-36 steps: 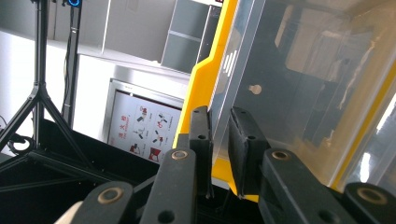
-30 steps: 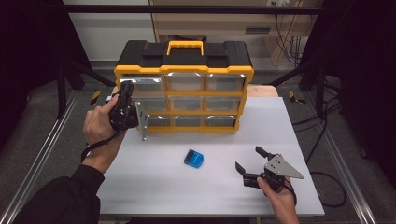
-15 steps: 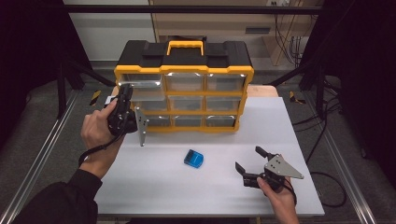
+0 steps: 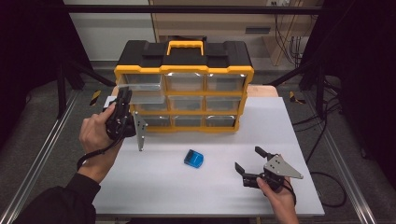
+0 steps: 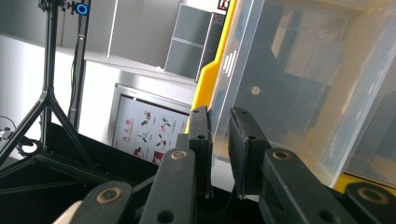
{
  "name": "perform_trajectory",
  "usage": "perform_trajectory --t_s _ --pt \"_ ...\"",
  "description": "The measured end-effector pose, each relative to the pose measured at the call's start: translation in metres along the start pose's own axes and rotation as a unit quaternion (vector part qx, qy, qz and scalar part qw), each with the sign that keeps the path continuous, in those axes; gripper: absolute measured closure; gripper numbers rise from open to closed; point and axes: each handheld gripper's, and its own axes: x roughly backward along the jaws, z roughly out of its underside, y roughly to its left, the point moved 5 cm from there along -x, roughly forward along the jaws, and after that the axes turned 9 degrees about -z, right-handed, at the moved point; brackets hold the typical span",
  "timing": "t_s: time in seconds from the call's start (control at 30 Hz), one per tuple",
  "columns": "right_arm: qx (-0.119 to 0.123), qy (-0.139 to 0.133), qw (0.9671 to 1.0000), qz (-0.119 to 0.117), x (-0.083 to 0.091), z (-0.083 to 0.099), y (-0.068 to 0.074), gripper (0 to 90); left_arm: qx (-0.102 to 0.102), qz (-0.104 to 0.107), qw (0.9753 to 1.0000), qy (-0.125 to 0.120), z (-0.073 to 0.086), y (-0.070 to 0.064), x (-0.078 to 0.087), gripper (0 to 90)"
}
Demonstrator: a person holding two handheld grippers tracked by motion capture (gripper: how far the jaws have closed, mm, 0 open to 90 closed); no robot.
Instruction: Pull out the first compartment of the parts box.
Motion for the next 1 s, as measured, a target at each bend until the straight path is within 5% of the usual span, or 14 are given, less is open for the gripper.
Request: perform_trajectory --t_s 1.0 --pt "0.002 -0.001 1.0000 -0.001 0.0000 -0.0003 0.0003 6.1 0.003 0.003 1.0000 0.000 0.0024 0.0011 0.0097 78.3"
